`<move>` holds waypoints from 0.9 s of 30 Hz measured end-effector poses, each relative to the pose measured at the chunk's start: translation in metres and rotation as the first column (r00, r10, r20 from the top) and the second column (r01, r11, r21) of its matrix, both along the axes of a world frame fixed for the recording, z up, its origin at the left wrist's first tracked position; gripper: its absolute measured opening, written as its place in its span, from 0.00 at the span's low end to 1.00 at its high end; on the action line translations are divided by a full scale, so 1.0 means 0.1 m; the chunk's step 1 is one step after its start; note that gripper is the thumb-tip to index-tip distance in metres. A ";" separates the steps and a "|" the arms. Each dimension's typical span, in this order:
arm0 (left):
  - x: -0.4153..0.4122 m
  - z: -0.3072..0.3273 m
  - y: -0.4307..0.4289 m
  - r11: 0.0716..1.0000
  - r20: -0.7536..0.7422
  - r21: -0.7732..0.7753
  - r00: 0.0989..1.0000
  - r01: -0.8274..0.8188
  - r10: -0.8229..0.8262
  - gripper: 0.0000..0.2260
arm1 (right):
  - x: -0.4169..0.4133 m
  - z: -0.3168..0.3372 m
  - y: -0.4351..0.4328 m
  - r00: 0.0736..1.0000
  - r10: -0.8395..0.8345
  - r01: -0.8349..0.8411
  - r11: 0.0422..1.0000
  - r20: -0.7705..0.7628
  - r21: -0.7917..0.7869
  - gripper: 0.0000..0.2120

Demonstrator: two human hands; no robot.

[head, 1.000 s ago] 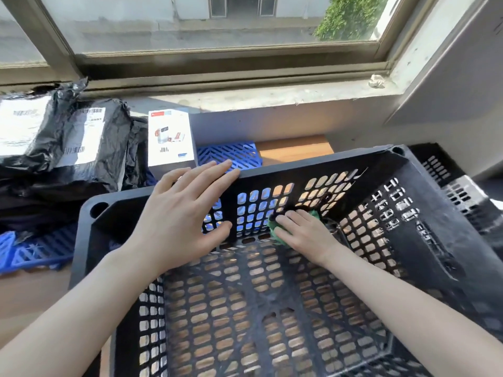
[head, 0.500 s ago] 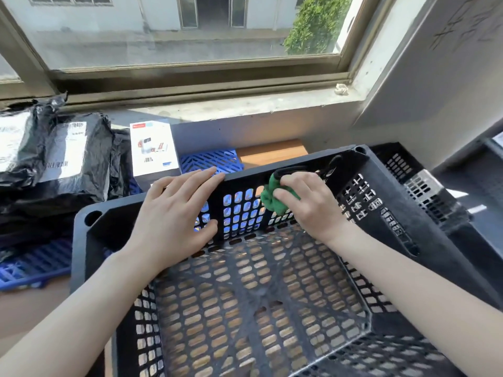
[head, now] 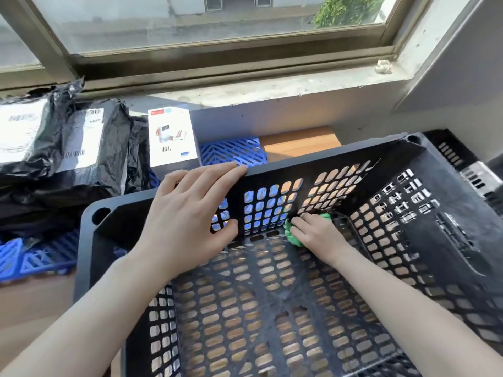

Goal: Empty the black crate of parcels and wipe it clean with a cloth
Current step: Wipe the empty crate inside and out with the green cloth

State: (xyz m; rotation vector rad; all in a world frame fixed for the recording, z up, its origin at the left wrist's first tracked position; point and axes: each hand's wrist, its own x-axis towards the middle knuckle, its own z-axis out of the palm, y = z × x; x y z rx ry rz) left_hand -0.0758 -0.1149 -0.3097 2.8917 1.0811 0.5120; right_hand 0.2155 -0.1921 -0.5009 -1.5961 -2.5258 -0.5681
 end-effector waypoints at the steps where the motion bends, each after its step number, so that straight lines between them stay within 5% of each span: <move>1: 0.00 0.00 0.00 1.000 0.000 0.000 1.000 -0.002 0.002 0.32 | 0.00 -0.02 0.01 1.000 -0.007 0.007 1.000 -0.005 -0.005 0.08; 10: 0.01 0.03 -0.03 1.000 0.005 -0.012 1.000 -0.013 0.013 0.31 | 0.09 0.64 -0.05 0.997 0.017 -0.017 1.000 -0.078 0.007 0.09; 16: 0.01 0.05 -0.04 0.999 -0.012 -0.047 1.000 -0.023 0.022 0.31 | 0.11 1.38 -0.12 0.990 -0.020 0.059 0.959 -0.141 0.278 0.07; 20: 0.01 0.06 -0.04 0.998 -0.017 -0.059 1.000 -0.020 0.019 0.31 | 0.08 1.74 -0.13 0.975 -0.054 0.148 0.881 -0.215 0.450 0.18; 27: 0.01 0.05 -0.03 0.998 -0.009 -0.061 1.000 -0.021 0.020 0.31 | 0.14 1.23 -0.10 0.987 -0.060 0.113 0.922 -0.151 0.370 0.07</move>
